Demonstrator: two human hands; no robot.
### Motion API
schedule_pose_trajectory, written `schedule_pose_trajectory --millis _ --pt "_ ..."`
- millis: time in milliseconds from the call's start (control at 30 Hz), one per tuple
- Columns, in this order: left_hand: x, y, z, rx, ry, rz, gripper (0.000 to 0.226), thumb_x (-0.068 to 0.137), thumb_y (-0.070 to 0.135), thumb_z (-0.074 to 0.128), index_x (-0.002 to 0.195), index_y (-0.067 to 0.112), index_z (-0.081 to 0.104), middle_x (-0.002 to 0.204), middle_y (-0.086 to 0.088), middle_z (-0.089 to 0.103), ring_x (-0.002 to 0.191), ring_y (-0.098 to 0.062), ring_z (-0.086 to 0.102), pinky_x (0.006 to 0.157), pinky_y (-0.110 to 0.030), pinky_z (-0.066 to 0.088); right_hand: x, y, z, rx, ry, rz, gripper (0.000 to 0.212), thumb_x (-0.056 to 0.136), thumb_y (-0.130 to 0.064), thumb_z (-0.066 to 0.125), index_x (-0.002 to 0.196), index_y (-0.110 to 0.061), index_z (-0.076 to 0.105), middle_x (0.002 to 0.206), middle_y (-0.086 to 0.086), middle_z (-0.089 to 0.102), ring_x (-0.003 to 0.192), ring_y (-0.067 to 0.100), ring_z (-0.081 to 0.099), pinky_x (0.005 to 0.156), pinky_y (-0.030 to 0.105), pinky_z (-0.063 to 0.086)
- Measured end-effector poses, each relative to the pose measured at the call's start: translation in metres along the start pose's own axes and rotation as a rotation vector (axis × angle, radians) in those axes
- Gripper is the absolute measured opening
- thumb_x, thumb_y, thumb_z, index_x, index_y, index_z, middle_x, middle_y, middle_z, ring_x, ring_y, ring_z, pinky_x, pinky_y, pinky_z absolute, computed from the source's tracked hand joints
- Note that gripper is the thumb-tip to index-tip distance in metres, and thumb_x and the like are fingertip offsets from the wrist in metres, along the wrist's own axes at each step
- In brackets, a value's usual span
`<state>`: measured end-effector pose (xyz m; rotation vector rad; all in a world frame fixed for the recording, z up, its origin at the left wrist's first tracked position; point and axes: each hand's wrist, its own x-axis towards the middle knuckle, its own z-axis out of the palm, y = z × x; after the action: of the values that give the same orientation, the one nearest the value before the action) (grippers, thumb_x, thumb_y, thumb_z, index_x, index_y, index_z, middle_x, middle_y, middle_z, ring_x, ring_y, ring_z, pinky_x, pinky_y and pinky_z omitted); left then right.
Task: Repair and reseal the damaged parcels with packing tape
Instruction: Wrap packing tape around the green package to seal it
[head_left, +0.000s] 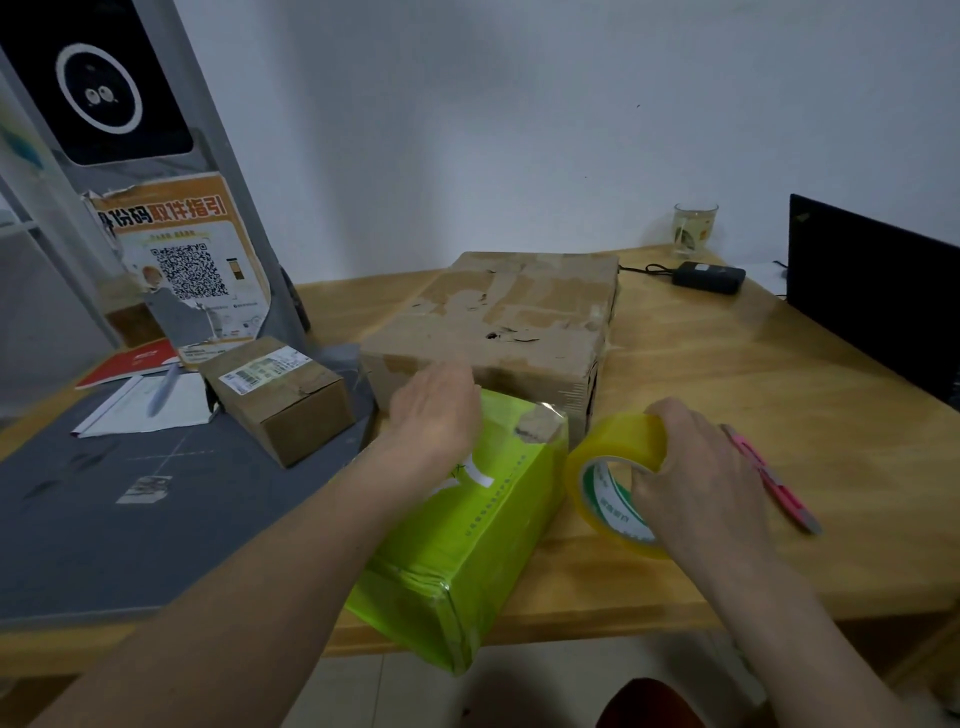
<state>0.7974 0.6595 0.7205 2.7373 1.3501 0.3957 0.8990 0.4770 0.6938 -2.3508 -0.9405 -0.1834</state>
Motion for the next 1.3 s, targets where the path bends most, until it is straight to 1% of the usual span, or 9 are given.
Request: schedule_pose_trajectory --millis 167,333,533,700,800,867,967,1133,1300 --pt "0.001 -0.009 0.003 0.117 0.107 -0.011 0.041 0.098 0.026 0.046 0.135 0.013 0.034 0.134 -0.013 0.036 0.122 -0.034 0.037 0.089 -0.042 0.039 0.0 -0.001 0.004 -0.006 -0.033 0.0 0.024 0.083 -0.02 0.064 0.095 -0.021 0.043 0.082 -0.002 0.049 0.074 0.021 0.048 0.058 0.034 0.039" --pt "-0.004 -0.021 -0.009 0.124 0.097 0.005 0.041 0.097 0.007 0.038 0.139 0.008 0.035 0.147 -0.014 0.032 0.132 -0.032 0.033 0.104 -0.04 0.032 -0.002 -0.004 0.009 -0.02 -0.055 -0.008 0.025 0.084 -0.017 0.063 0.097 -0.022 0.042 0.083 -0.003 0.045 0.073 0.022 0.043 0.059 0.034 0.036" --pt "-0.044 0.013 0.0 0.144 -0.437 0.469 0.091 0.095 0.066 0.029 0.154 0.011 -0.013 0.16 -0.001 -0.024 0.147 -0.016 -0.024 0.122 -0.036 -0.007 -0.001 -0.004 0.01 -0.019 -0.066 -0.006 0.03 0.084 -0.03 0.067 0.097 -0.022 0.042 0.086 -0.003 0.044 0.074 0.02 0.041 0.06 0.032 0.034" --pt "-0.045 0.021 0.0 0.124 -0.463 0.649 0.08 0.095 0.01 0.041 0.153 0.011 -0.014 0.16 -0.003 -0.026 0.145 -0.013 -0.026 0.119 -0.027 -0.013 0.0 -0.006 0.011 -0.038 -0.045 -0.007 0.028 0.083 -0.024 0.067 0.098 -0.021 0.044 0.086 -0.003 0.047 0.075 0.019 0.045 0.06 0.031 0.037" --pt "-0.048 0.022 0.003 0.053 -0.462 0.717 0.083 0.091 -0.002 0.041 0.154 0.012 -0.011 0.161 0.0 -0.023 0.146 -0.009 -0.023 0.118 -0.022 -0.012 0.001 -0.006 0.012 -0.035 -0.035 -0.015 0.029 0.082 -0.024 0.068 0.097 -0.021 0.044 0.086 -0.002 0.049 0.076 0.021 0.049 0.059 0.032 0.04" --pt "-0.047 0.016 0.004 0.016 -0.462 0.673 0.082 0.094 0.003 0.042 0.153 0.014 -0.015 0.161 0.002 -0.023 0.146 -0.007 -0.023 0.119 -0.022 -0.011 0.001 -0.005 0.015 -0.029 -0.045 -0.02 0.029 0.083 -0.025 0.067 0.098 -0.02 0.043 0.086 -0.001 0.05 0.076 0.021 0.048 0.059 0.032 0.038" --pt "-0.046 0.01 0.003 0.076 -0.464 0.545 0.082 0.101 0.037 0.042 0.152 0.014 -0.018 0.16 0.001 -0.027 0.145 -0.008 -0.025 0.12 -0.026 -0.011 0.001 -0.001 0.018 -0.02 -0.042 -0.016 0.029 0.083 -0.024 0.067 0.098 -0.022 0.042 0.083 -0.002 0.048 0.073 0.021 0.045 0.057 0.032 0.033" --pt "-0.042 -0.001 -0.004 0.126 -0.473 0.335 0.102 0.089 0.073 0.033 0.152 0.013 -0.019 0.158 -0.003 -0.029 0.146 -0.016 -0.026 0.122 -0.036 -0.008 0.0 0.002 0.013 0.01 -0.052 -0.027 0.03 0.083 -0.024 0.067 0.099 -0.023 0.041 0.084 -0.001 0.048 0.077 0.023 0.048 0.061 0.033 0.035" --pt "-0.026 -0.007 -0.012 0.154 -0.523 0.034 0.119 0.068 0.091 0.041 0.152 0.031 -0.018 0.159 -0.009 -0.027 0.147 -0.031 -0.023 0.115 -0.066 -0.002 -0.001 -0.001 0.014 0.038 -0.084 -0.026 0.028 0.085 -0.028 0.064 0.099 -0.02 0.041 0.087 -0.001 0.045 0.087 0.03 0.054 0.063 0.034 0.036"
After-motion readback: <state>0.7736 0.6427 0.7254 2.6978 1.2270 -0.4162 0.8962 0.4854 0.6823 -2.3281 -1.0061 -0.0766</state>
